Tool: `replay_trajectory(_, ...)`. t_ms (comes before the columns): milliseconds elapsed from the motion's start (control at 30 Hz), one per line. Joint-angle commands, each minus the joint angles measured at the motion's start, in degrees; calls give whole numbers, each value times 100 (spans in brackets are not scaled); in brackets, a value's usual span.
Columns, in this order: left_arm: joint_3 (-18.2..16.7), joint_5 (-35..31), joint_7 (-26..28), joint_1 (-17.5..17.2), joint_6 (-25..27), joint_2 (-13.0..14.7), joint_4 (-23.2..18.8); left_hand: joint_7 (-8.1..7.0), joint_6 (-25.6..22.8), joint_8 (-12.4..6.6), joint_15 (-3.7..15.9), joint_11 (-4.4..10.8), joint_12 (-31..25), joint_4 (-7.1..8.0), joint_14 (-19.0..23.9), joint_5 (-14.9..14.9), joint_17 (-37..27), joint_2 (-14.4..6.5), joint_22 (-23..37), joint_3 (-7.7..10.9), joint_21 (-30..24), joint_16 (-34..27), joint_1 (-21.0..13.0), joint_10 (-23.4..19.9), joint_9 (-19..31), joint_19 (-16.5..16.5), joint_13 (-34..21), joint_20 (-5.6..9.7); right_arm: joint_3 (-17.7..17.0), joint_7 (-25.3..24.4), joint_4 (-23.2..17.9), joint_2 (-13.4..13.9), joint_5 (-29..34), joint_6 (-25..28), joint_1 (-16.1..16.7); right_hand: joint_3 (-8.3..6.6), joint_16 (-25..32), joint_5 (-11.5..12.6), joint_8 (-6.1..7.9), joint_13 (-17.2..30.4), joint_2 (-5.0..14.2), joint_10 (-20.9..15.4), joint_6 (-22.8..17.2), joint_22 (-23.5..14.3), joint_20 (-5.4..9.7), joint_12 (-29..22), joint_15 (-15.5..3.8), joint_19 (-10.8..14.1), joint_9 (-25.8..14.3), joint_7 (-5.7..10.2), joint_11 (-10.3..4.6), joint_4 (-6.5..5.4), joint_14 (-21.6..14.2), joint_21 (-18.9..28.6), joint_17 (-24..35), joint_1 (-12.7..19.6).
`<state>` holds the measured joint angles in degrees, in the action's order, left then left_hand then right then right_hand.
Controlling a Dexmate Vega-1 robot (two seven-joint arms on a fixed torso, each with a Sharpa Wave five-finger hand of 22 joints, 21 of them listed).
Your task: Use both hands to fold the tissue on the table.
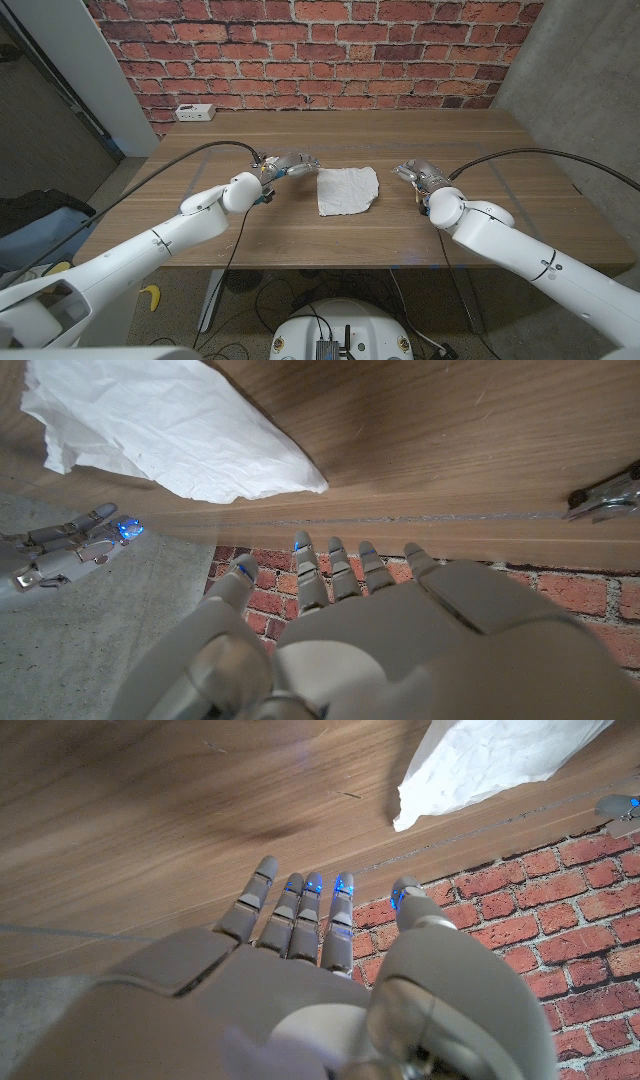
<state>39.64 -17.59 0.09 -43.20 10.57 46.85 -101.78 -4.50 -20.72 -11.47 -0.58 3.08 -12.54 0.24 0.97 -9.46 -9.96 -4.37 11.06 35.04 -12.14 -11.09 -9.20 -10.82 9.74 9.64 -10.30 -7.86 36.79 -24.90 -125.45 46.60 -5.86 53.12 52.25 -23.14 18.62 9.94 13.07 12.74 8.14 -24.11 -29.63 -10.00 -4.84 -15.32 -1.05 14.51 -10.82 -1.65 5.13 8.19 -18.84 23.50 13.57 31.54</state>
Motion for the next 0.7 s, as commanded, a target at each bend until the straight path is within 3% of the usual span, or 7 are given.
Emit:
replay_trajectory(33, 36, -251, -88, -63, -16, 28, -80, 19, -167, -60, 86, 14, -65, -22, 17, -50, -5, 57, 30, -34, -52, 27, 23, -116, 25, 9, -27, 39, 345, -212, -422, -63, 387, 786, -51, 115, 174, -1, 69, 80, -108, -235, -250, -38, -4, -129, -1, 171, -34, -40, 24, -20, -251, 34, 134, -4)
replay_trajectory(367, 56, -497, -205, -142, 135, 123, -256, 100, -550, -106, 134, 1, -88, -69, 51, -62, 7, 44, 29, -43, -60, 39, 42, -301, 23, -1, -24, 28, 906, -464, -854, -200, 826, 1751, -247, 409, 583, 91, 169, 344, -392, -781, -758, -70, -10, -584, -69, 582, -118, -44, -34, 66, -745, 118, 563, 81)
replay_trajectory(600, 132, -638, -393, -96, 156, 136, -241, -97, -249, 107, 129, 3, 63, -123, -219, -55, 7, -7, 32, -35, -3, 119, 61, -33, 22, 185, -27, 55, 1298, -804, -935, -549, 1059, 2572, -399, 594, 812, 140, 261, 481, -590, -1013, -1016, -86, -70, -822, -122, 720, -181, -81, -44, 41, -1029, 150, 802, 61)
replay_trajectory(700, 109, -488, -483, -78, 42, 101, -144, -124, -191, 130, 137, 1, 89, -125, -299, -52, 5, -6, 33, -42, 3, 132, 79, 27, 23, 216, -27, 72, 1280, -848, -992, -661, 1127, 2687, -328, 704, 926, 164, 336, 561, -691, -1125, -1195, -94, -123, -947, -120, 800, -222, -103, -45, 13, -1137, 170, 938, 15)
